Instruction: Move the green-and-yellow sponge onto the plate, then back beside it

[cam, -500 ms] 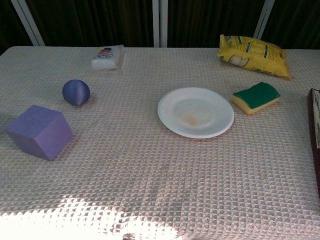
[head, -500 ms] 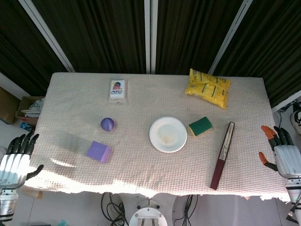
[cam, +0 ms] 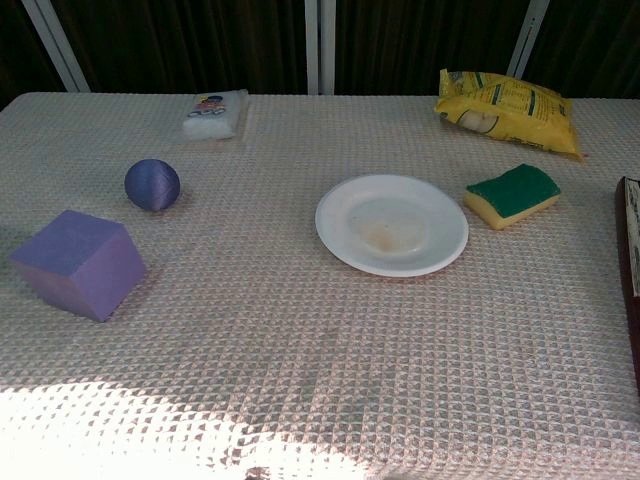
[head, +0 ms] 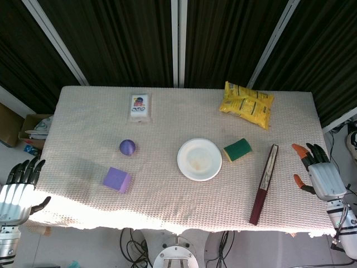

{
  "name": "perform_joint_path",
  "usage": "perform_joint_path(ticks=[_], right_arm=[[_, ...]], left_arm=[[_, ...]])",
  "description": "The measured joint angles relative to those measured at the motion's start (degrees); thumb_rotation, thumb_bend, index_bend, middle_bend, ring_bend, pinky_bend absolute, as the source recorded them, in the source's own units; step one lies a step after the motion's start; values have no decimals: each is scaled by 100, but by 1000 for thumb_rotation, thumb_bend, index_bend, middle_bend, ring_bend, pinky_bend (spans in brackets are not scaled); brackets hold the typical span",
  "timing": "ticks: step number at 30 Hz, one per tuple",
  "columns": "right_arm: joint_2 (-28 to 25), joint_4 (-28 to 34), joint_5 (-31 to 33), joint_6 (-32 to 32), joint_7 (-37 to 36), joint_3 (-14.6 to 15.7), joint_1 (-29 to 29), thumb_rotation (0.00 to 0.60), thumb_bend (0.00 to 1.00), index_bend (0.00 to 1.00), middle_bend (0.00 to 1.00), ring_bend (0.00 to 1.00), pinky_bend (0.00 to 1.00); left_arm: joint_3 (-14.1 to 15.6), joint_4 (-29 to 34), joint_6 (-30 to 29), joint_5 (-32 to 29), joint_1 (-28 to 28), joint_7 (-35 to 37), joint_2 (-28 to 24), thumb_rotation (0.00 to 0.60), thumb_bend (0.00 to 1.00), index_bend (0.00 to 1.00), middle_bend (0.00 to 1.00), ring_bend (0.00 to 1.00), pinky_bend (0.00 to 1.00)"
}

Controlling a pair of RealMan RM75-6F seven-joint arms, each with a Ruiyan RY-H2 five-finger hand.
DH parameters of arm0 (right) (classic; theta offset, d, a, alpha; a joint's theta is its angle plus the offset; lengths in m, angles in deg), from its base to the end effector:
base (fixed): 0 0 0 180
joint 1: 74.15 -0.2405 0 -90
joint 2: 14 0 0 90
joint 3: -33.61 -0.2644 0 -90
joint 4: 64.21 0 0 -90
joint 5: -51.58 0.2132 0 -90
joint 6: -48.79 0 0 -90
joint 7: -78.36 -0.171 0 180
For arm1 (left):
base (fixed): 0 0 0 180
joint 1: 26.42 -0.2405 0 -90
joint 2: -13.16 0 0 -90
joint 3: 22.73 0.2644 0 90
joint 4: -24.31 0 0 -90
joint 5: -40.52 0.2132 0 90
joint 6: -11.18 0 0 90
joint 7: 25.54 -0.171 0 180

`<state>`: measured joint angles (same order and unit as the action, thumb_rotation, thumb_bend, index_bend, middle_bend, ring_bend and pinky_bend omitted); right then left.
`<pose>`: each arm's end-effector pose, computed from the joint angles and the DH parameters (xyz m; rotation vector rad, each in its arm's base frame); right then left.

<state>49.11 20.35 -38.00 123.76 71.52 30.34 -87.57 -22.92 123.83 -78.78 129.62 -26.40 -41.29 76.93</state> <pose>-0.3184 -0.2605 0.1519 1.5991 -0.8787 0.8907 -0.3008 0.1718 0.1543 -1.4126 -0.7881 -0.7743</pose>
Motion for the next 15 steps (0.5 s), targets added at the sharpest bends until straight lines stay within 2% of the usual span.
perform_joint_path(ticks=[7, 15], right_arm=[[326, -389, 88, -1211, 63, -200, -891, 600, 296, 114, 158, 0, 0], [1205, -1655, 229, -2286, 52, -264, -1751, 600, 296, 166, 143, 0, 0]], left_arm=[[53, 21, -57, 27, -68, 15, 18, 600, 162, 65, 31, 52, 102], [81, 67, -4, -87, -110, 36, -7, 600, 162, 65, 31, 52, 102]])
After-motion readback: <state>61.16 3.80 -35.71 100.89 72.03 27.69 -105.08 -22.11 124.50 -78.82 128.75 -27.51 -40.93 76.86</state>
